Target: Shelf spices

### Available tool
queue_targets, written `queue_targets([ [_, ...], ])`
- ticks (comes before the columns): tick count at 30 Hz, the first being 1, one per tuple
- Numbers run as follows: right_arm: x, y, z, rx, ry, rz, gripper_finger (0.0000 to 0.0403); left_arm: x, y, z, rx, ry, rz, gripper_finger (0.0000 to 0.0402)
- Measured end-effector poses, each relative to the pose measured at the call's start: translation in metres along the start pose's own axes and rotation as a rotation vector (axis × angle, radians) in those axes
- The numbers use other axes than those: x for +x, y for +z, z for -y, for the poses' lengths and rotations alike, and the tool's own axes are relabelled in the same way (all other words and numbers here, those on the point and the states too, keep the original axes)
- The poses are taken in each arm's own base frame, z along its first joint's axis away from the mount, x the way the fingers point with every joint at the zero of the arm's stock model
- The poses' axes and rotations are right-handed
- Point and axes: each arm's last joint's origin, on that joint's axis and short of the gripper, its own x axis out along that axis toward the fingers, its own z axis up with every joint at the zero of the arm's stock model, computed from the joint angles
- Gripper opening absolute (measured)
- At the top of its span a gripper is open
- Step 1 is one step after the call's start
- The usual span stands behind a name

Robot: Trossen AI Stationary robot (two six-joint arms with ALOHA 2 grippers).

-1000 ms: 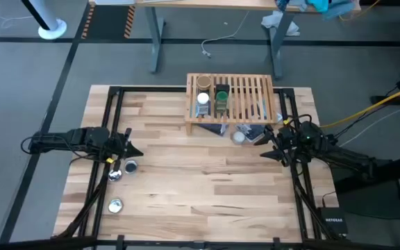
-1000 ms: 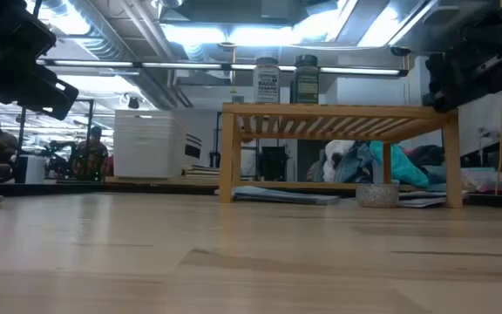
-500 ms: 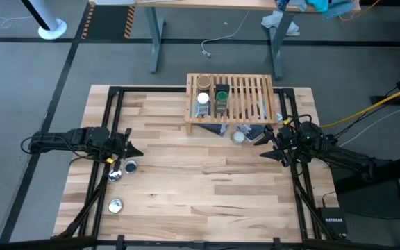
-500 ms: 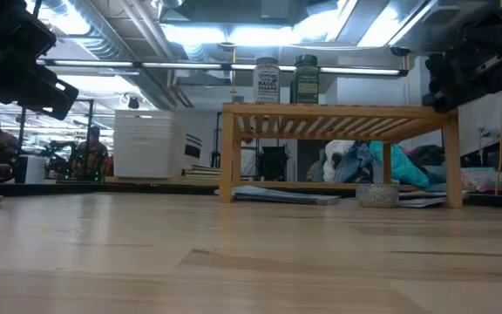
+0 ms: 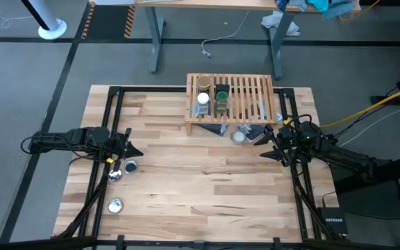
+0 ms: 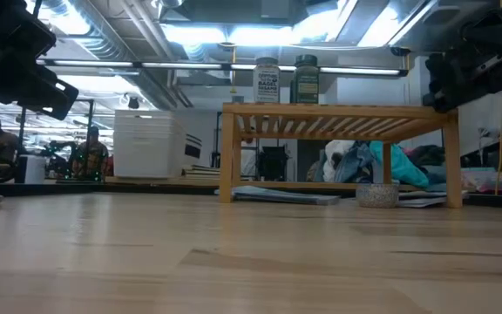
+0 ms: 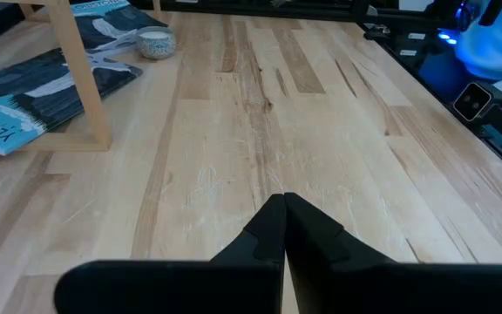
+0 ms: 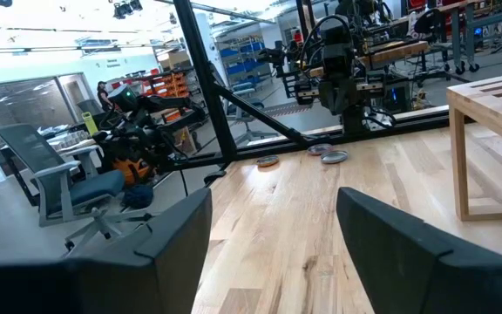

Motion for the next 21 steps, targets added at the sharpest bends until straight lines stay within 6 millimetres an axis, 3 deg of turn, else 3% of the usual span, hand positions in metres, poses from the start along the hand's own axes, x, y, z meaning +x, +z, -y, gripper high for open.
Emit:
queue_targets([
  [21, 0.0, 0.0004, 0.0003, -0.003, -0.012, 0.007, 0.0254, 0.0, -0.0001, 0.0, 0.0, 0.0, 0.0, 0.0],
])
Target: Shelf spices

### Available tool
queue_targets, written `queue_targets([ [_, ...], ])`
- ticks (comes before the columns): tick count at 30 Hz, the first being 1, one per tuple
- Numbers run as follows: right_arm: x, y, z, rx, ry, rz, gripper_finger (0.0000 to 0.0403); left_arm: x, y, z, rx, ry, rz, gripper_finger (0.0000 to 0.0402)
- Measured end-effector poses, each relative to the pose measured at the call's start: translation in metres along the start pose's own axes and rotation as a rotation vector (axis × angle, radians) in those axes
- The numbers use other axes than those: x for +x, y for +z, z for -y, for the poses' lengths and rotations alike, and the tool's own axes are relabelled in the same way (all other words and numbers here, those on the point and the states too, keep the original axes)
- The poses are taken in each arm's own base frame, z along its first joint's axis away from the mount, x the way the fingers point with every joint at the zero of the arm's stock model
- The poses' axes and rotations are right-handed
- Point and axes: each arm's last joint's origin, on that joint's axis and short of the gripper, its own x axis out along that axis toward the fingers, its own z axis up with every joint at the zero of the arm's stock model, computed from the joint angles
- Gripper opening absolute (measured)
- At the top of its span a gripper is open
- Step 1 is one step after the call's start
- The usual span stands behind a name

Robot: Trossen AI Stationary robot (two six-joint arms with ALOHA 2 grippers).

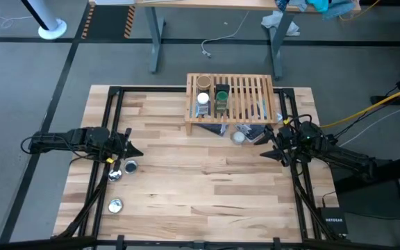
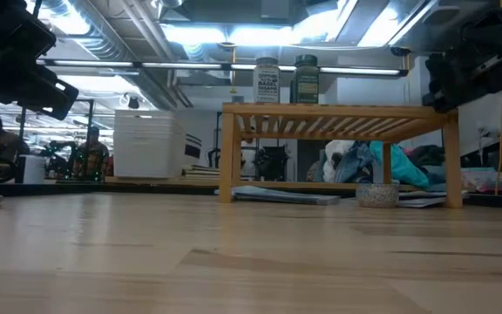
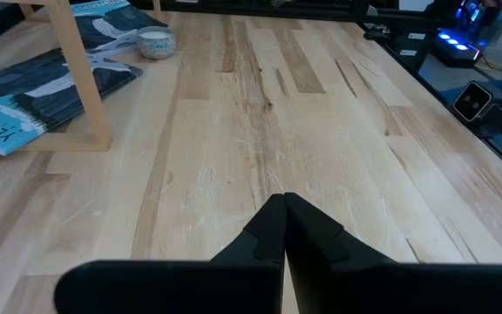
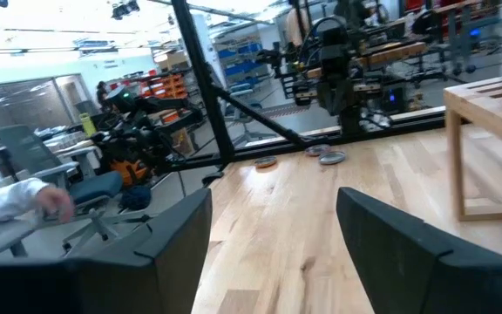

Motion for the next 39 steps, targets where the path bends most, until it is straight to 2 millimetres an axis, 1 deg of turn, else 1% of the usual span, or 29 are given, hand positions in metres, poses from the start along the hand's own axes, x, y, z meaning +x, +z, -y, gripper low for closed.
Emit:
queue_targets([
  [4, 0.0, 0.001, 0.002, 0.0, -0.067, 0.022, 0.0254, 0.0, 0.0, 0.0, 0.0, 0.0, -0.001, 0.0],
  [7, 0.0, 0.001, 0.002, 0.006, -0.077, 0.032, 0.0254, 0.0, 0.0, 0.0, 0.0, 0.0, 0.0, 0.0],
  [11, 0.0, 0.007, 0.001, 0.105, -0.087, 0.092, 0.0254, 0.0, 0.0, 0.0, 0.0, 0.0, 0.0, 0.0],
  [16, -0.002, 0.018, -0.001, 0.216, -0.113, 0.236, 0.0254, 0.0, 0.0, 0.0, 0.0, 0.0, -0.001, 0.0],
  [19, -0.004, 0.027, -0.004, 0.195, -0.106, 0.319, 0.0254, 0.0, 0.0, 0.0, 0.0, 0.0, 0.0, 0.0],
  [25, -0.007, 0.041, -0.008, 0.155, -0.162, 0.398, 0.0254, 0.0, 0.001, 0.0, 0.001, 0.008, 0.007, 0.0],
  [29, -0.006, 0.041, -0.006, 0.153, -0.202, 0.398, 0.0254, 0.0, 0.002, -0.001, 0.009, 0.022, 0.023, 0.0],
  [31, -0.005, 0.042, -0.004, 0.14, -0.24, 0.399, 0.0254, 0.0, 0.006, -0.001, 0.043, 0.031, 0.073, 0.0],
  [35, 0.001, 0.038, 0.004, 0.15, -0.321, 0.367, 0.0254, -0.002, 0.023, 0.0, 0.078, 0.03, 0.245, 0.0],
  [39, 0.008, 0.042, 0.009, 0.132, -0.323, 0.375, 0.0254, -0.008, 0.04, 0.001, 0.175, 0.054, 0.426, 0.0],
])
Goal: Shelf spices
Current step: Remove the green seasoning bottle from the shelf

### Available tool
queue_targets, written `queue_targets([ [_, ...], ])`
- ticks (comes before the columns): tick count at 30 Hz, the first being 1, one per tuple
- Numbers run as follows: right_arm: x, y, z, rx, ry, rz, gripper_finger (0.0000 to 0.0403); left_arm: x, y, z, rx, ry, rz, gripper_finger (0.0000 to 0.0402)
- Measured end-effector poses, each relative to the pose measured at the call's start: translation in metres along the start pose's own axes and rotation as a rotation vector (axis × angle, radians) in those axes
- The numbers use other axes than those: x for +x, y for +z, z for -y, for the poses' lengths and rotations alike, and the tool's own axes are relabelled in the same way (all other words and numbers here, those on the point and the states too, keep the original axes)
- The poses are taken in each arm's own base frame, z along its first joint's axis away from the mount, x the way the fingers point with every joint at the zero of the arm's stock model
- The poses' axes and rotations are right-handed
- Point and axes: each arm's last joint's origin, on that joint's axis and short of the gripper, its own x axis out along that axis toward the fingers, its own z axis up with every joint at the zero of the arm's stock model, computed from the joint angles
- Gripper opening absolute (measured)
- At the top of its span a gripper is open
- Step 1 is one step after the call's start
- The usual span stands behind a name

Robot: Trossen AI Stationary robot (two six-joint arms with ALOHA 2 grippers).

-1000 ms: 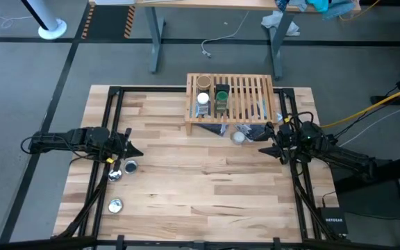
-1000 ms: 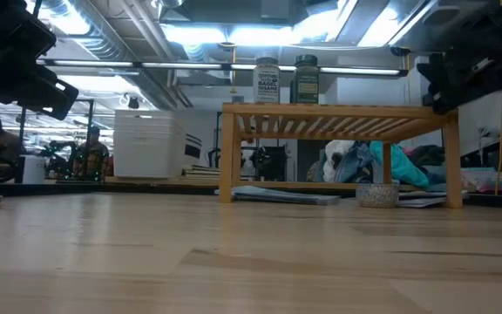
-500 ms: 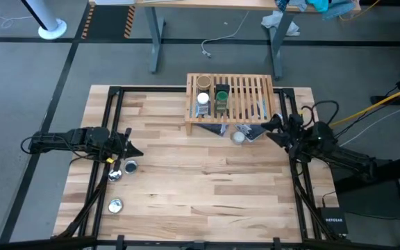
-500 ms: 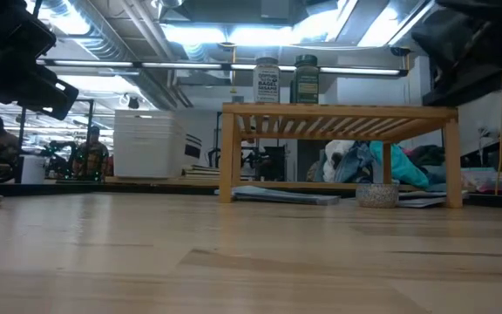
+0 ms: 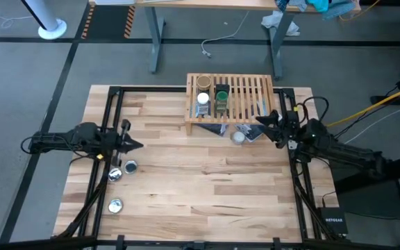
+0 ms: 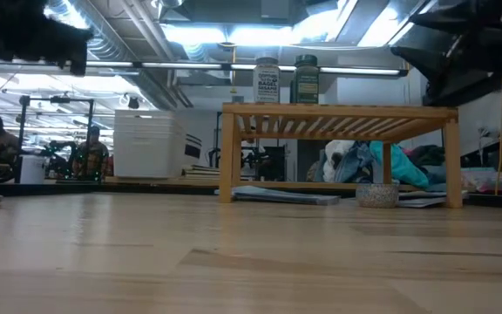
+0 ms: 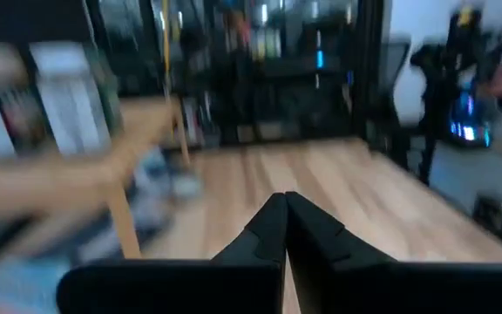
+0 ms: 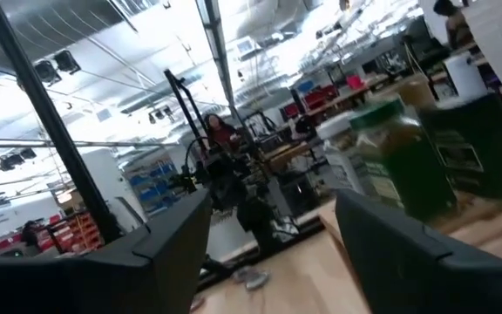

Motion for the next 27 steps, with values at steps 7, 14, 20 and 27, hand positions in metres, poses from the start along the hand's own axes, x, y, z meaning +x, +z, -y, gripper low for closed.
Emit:
queue_targets([
  [7, 0.028, 0.011, 0.0, -0.114, -0.033, -0.055, 0.0254, -0.002, 0.018, -0.004, 0.161, 0.096, 0.177, 0.0],
  [14, 0.077, 0.025, 0.003, -0.242, -0.074, -0.186, 0.0254, -0.001, 0.015, -0.006, 0.099, 0.155, 0.137, 0.0],
  [20, 0.12, 0.027, 0.013, -0.288, -0.12, -0.345, 0.0254, -0.001, 0.012, -0.005, 0.043, 0.148, 0.109, 0.0],
  [27, 0.149, 0.031, 0.017, -0.316, -0.163, -0.526, 0.0254, 0.0, 0.003, -0.004, -0.067, 0.137, 0.016, 0.0],
])
